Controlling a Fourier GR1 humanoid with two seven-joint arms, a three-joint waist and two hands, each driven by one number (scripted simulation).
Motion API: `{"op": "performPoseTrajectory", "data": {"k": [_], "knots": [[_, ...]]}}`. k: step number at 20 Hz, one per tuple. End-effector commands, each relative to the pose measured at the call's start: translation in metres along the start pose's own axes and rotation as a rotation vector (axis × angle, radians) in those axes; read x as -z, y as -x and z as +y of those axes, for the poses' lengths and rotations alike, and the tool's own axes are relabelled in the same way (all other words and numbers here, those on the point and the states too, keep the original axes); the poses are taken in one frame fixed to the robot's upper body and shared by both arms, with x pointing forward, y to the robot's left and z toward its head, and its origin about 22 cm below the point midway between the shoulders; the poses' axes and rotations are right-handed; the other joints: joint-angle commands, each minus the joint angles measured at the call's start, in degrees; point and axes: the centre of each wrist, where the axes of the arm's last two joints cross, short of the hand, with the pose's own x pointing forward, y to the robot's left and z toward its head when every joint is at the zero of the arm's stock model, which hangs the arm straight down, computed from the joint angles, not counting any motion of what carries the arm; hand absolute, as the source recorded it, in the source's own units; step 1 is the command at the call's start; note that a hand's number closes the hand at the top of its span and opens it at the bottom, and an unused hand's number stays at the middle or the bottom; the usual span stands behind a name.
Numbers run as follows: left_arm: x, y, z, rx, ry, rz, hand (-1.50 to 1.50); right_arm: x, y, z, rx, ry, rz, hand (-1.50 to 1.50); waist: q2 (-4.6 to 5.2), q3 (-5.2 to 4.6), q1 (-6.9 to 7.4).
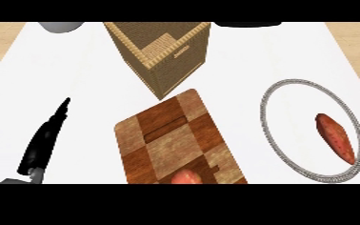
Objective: Pick the sweet potato from the placemat and place it in the basket
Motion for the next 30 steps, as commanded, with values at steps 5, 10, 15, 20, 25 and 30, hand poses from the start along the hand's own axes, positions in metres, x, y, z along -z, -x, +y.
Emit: {"op": "performPoseTrajectory", "data": {"k": [5, 10, 15, 20, 25, 30], "knots": [[0.004, -0.001, -0.015, 0.024, 0.008, -0.001, 0.00, 0.015, 0.019, 0.033, 0.053, 0.063, -0.109, -1.50, 0.14, -0.02, 1.03], [0.004, -0.018, -0.002, 0.012, 0.017, -0.015, 0.00, 0.031, 0.037, 0.044, 0.024, 0.056, -0.110, -1.50, 0.14, -0.02, 1.31], [0.007, -0.002, -0.009, 0.014, -0.002, -0.002, 0.00, 0.027, 0.036, 0.045, 0.003, 0.059, -0.123, -1.50, 0.18, -0.06, 0.98], [0.011, -0.011, -0.003, 0.000, 0.021, -0.011, 0.00, 0.051, 0.035, 0.060, 0.021, 0.058, -0.137, -1.50, 0.22, -0.06, 1.13], [0.001, 0.001, -0.007, 0.027, 0.029, -0.008, 0.00, 0.043, 0.023, 0.068, 0.001, 0.052, -0.124, -1.50, 0.20, -0.07, 1.15], [0.006, -0.005, 0.001, 0.003, 0.021, -0.011, 0.00, 0.049, 0.042, 0.068, -0.015, 0.032, -0.123, -1.50, 0.19, -0.05, 1.22]]}}
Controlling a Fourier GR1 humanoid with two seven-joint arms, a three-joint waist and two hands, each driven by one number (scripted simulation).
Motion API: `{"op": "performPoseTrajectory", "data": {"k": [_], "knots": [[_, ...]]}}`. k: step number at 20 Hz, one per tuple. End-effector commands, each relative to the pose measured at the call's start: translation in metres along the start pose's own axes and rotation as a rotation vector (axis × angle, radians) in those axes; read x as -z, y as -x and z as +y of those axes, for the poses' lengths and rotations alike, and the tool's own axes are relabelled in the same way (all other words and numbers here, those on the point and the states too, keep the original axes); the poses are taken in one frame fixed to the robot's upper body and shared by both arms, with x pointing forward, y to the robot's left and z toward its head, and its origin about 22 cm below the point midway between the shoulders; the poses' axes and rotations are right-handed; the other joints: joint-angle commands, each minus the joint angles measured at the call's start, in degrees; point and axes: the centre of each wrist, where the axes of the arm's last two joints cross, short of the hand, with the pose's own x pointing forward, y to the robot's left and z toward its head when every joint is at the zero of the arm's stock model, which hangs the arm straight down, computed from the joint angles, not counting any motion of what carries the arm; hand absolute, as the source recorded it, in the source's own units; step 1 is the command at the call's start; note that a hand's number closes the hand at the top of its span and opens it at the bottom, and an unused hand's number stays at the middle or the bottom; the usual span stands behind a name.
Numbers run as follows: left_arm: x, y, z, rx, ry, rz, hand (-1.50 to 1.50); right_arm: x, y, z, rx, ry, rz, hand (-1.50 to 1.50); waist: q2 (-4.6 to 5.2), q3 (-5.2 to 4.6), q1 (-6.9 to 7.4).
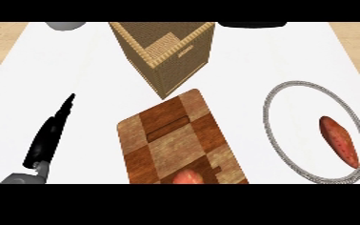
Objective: Pick the sweet potato from the placemat and place it in the basket
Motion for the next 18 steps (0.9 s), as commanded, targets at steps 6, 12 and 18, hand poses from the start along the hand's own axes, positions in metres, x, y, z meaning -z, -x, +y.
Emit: {"op": "performPoseTrajectory", "data": {"k": [6, 12, 18], "knots": [[-0.017, 0.004, -0.009, 0.003, 0.002, 0.013, 0.00, 0.012, -0.010, 0.032, -0.009, -0.034, -0.042, -1.50, 0.05, 0.08, 0.36], [0.008, 0.006, 0.009, -0.013, -0.002, 0.015, 0.00, 0.011, 0.014, 0.030, -0.025, -0.054, -0.032, -1.50, 0.11, 0.07, -0.01], [0.001, -0.009, -0.004, 0.008, -0.008, 0.000, 0.00, 0.021, 0.003, 0.056, -0.036, -0.074, -0.027, -1.50, 0.13, 0.10, 0.36]]}}
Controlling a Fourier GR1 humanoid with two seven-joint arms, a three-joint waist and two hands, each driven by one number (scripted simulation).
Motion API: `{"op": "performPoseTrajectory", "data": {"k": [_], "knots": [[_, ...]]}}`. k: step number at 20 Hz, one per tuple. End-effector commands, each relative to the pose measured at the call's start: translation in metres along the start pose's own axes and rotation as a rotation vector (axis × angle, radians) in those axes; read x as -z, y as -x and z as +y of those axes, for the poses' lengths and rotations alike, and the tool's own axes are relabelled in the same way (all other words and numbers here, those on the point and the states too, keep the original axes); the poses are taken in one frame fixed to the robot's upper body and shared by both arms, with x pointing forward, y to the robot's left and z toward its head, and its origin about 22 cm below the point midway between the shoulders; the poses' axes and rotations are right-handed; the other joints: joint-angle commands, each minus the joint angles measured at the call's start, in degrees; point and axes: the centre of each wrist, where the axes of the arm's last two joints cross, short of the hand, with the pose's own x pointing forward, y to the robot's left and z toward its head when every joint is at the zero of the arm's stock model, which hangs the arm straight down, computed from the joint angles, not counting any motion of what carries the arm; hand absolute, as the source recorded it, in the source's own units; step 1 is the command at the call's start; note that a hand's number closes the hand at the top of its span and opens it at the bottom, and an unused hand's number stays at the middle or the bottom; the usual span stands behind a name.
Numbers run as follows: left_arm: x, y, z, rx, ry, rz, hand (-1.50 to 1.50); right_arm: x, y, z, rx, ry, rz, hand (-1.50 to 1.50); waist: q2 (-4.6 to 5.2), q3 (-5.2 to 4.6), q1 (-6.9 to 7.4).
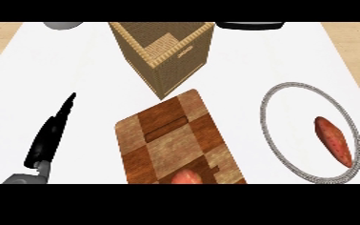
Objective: Pick the sweet potato from the placemat and place it in the basket
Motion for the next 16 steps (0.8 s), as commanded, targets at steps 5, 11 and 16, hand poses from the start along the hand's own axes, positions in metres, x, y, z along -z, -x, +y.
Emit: {"op": "performPoseTrajectory", "data": {"k": [5, 11, 16], "knots": [[0.001, 0.001, -0.003, -0.010, 0.006, 0.004, 0.00, 0.017, -0.003, 0.046, 0.036, 0.032, 0.037, -1.50, 0.63, 1.81, 1.01], [0.003, 0.001, -0.016, 0.000, -0.005, 0.004, 0.00, 0.040, 0.012, 0.052, -0.003, 0.036, 0.057, -1.50, 0.69, 1.78, 0.93], [-0.010, 0.009, -0.019, -0.006, -0.001, 0.020, 0.00, 0.037, 0.015, 0.059, 0.010, 0.016, 0.085, -1.50, 0.60, 1.79, 1.12]]}}
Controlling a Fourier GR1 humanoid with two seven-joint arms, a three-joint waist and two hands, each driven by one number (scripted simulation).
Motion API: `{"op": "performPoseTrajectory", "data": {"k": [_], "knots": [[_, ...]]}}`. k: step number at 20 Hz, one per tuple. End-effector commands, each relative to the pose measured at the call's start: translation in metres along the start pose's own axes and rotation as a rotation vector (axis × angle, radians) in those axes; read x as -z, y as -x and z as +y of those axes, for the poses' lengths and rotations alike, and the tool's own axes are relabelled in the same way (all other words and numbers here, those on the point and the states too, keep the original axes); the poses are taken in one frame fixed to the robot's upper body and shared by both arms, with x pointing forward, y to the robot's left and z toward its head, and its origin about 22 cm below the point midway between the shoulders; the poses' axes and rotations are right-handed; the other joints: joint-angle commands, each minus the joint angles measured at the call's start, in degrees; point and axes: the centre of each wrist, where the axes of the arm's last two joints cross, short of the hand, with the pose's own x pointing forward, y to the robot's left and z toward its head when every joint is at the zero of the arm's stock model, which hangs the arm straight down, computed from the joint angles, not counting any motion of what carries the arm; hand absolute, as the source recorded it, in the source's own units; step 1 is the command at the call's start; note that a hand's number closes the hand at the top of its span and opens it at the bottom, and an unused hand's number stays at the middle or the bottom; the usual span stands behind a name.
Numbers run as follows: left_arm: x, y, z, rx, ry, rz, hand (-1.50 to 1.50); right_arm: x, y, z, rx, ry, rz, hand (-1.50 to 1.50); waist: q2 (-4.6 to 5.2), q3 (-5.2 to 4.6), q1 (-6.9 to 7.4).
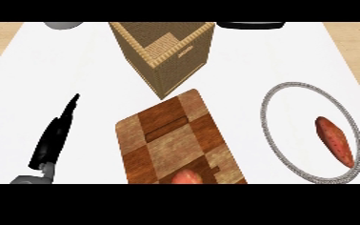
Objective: Pick the sweet potato from the placemat and place it in the basket
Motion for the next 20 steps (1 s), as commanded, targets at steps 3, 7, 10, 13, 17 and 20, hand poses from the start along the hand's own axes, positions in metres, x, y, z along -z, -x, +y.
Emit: {"op": "performPoseTrajectory", "data": {"k": [3, 7, 10, 13, 17, 20], "knots": [[0.003, 0.001, -0.006, 0.001, 0.013, 0.028, 0.00, 0.026, -0.013, 0.032, 0.068, 0.063, 0.021, -1.50, 0.41, 1.48, 0.57], [-0.001, 0.002, -0.009, -0.010, 0.008, 0.033, 0.00, 0.017, -0.008, 0.042, 0.060, 0.016, 0.015, -1.50, 0.42, 1.53, 0.76], [0.005, -0.011, -0.003, 0.001, 0.012, 0.032, 0.00, 0.026, -0.025, 0.056, 0.082, -0.004, 0.038, -1.50, 0.47, 1.49, 0.85], [0.000, -0.006, -0.002, -0.012, 0.032, 0.026, 0.00, 0.043, -0.008, 0.053, 0.039, -0.066, 0.014, 1.50, 0.50, 1.51, 1.39], [0.007, -0.007, 0.010, -0.006, 0.013, 0.013, 0.00, 0.038, -0.022, 0.066, 0.132, -0.110, -0.036, 1.50, 0.48, 1.53, 1.04], [0.001, 0.001, 0.008, 0.002, 0.025, 0.023, 0.00, 0.034, -0.017, 0.065, 0.156, -0.166, -0.091, 1.50, 0.40, 1.54, 1.22]]}}
